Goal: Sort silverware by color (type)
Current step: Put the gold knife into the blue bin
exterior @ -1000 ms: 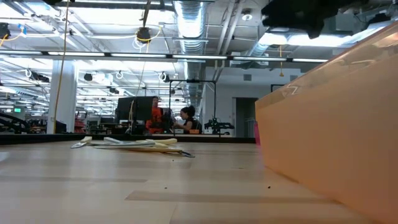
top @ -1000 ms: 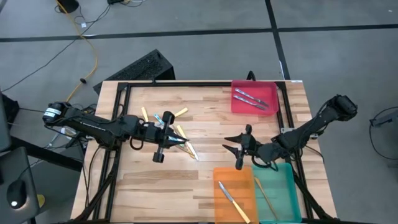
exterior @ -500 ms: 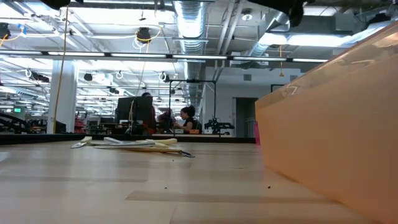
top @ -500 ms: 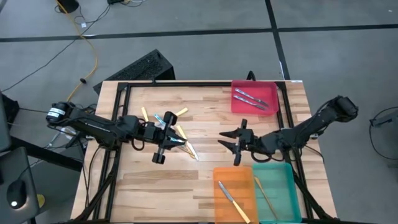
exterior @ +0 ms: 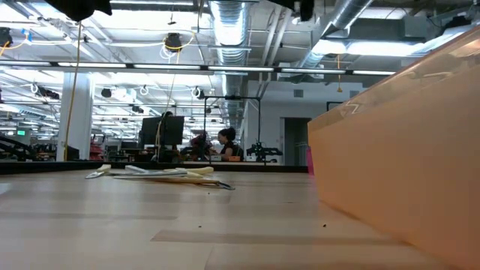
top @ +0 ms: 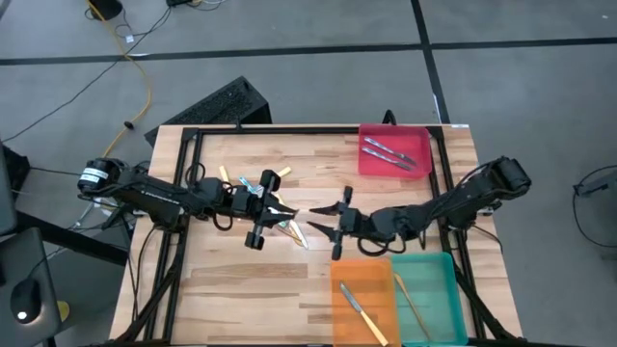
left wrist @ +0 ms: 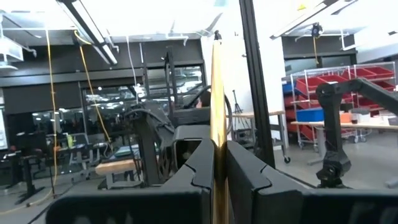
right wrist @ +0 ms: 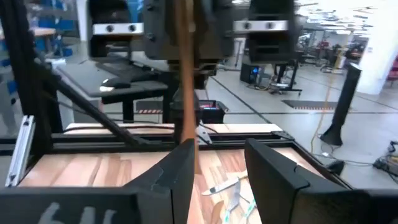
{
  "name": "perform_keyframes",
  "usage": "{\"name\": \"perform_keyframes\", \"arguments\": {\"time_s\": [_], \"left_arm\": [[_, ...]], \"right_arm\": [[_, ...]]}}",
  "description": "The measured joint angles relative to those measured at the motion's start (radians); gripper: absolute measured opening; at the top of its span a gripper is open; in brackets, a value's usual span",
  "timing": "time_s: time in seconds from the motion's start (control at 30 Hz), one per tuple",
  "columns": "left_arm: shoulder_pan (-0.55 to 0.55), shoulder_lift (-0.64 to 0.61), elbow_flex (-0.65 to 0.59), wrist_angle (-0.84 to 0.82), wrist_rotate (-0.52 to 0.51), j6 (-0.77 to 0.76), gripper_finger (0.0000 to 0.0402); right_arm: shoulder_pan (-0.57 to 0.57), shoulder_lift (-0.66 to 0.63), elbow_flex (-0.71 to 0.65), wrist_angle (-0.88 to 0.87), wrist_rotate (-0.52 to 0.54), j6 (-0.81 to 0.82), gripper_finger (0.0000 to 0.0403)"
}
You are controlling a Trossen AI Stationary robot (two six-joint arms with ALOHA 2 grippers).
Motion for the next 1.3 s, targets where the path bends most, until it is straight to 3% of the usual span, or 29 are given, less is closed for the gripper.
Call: {"name": "perform_keyframes", "arguments": {"time_s": [0.23, 0.57, 1.0, 1.3], "left_arm": [[0.000, 0.000, 0.000, -0.006, 0.001, 0.003, 0.0006], [0.000, 0.000, 0.000, -0.005, 0.003, 0.007, 0.0006], [0.000, 0.000, 0.000, -0.006, 0.007, 0.018, 0.0006], [0.000, -0.001, 0.000, -0.014, 0.004, 0.015, 0.0006]], "right_arm": [[-0.014, 0.048, 0.097, 0.000, -0.096, -0.003, 0.0166], [-0.066, 0.048, 0.132, -0.009, -0.221, 0.031, 0.0166], [-0.073, 0.179, 0.208, 0.018, -0.245, 0.011, 0.0166], [-0.072, 0.188, 0.235, 0.007, -0.244, -0.022, 0.0166]]}}
